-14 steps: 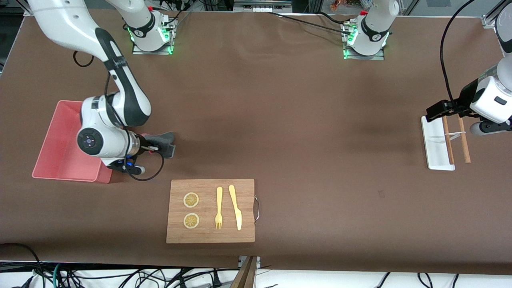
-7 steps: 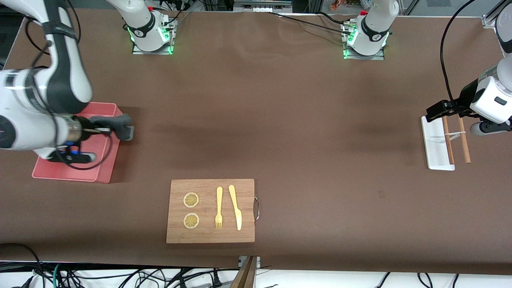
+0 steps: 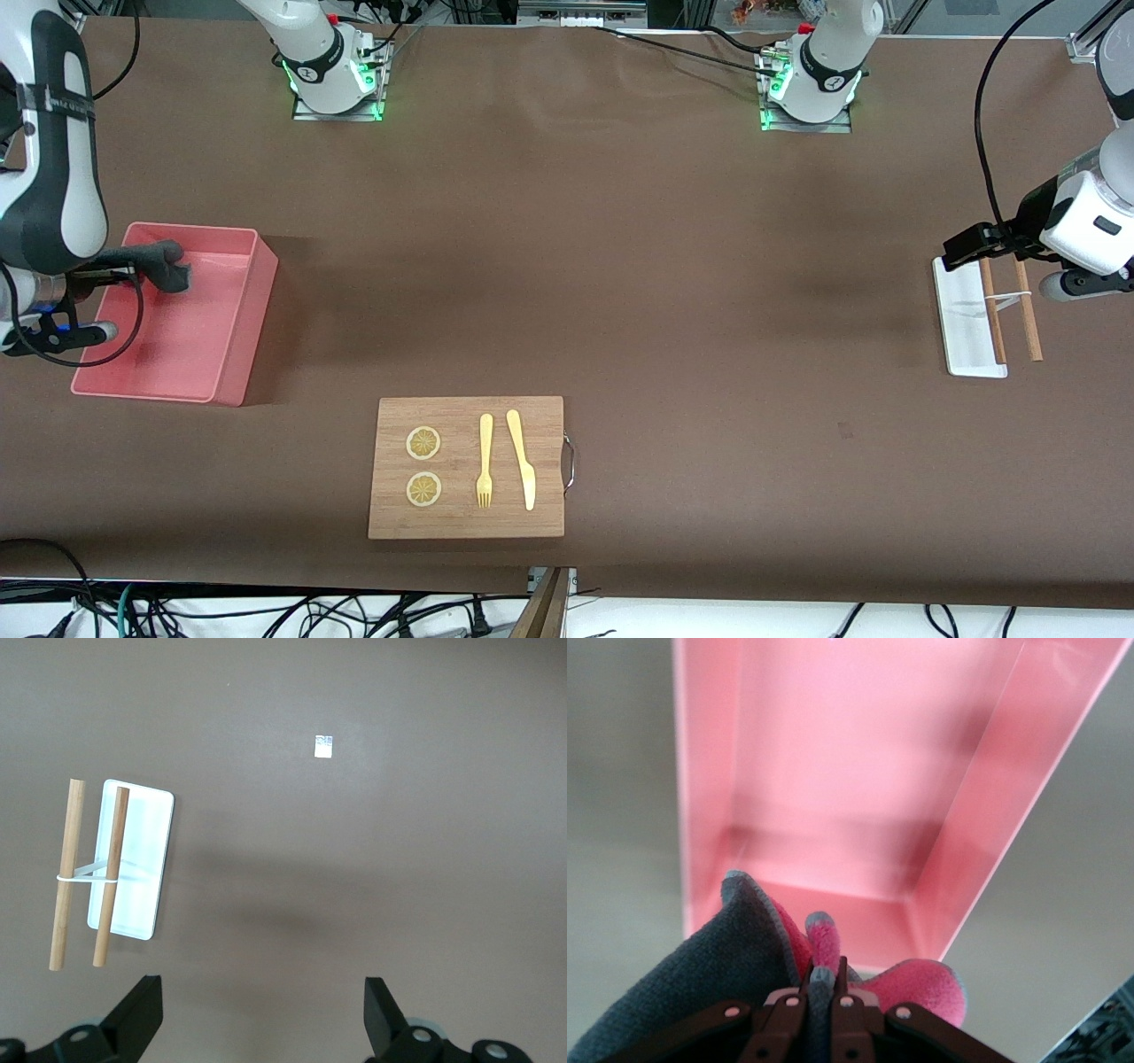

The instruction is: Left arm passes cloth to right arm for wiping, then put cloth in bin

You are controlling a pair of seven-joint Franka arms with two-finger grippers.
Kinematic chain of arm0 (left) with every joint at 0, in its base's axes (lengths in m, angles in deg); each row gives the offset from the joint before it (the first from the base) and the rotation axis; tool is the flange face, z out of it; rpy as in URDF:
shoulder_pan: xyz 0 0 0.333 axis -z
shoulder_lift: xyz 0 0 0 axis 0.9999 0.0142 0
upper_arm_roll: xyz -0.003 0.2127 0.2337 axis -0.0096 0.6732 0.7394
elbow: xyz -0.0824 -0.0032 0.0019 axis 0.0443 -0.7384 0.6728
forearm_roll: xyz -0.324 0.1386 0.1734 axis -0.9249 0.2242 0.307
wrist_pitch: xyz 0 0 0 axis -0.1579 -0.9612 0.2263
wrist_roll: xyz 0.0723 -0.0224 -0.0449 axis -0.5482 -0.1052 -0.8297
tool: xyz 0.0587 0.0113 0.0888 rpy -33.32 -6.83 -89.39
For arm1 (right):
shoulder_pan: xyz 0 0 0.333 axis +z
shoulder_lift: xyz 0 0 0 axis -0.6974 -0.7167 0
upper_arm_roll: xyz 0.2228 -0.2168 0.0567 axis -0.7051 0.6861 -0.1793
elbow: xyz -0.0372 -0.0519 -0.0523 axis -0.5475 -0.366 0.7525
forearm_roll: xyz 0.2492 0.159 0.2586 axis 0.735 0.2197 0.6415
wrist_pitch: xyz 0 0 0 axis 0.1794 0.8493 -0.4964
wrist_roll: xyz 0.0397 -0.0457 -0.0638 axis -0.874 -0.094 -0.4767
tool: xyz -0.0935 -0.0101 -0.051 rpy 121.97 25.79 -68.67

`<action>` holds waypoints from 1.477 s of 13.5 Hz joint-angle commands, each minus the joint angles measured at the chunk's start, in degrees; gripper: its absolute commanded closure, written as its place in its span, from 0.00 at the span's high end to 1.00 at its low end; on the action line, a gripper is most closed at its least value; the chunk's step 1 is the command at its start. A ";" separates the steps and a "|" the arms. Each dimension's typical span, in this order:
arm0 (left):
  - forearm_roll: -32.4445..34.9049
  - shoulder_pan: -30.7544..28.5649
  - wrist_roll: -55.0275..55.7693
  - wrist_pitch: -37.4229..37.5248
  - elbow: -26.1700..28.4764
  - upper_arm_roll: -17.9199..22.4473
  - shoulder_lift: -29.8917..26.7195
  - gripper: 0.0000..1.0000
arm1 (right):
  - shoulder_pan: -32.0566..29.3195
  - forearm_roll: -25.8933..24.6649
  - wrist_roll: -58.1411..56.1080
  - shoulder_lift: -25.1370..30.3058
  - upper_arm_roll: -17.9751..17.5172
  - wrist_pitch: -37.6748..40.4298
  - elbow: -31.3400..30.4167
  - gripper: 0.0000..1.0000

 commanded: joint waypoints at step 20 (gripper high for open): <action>-0.05 -0.43 -1.11 1.29 -1.25 -0.72 0.67 1.00 | 0.40 5.16 -1.52 4.28 -0.16 -18.26 -7.90 1.00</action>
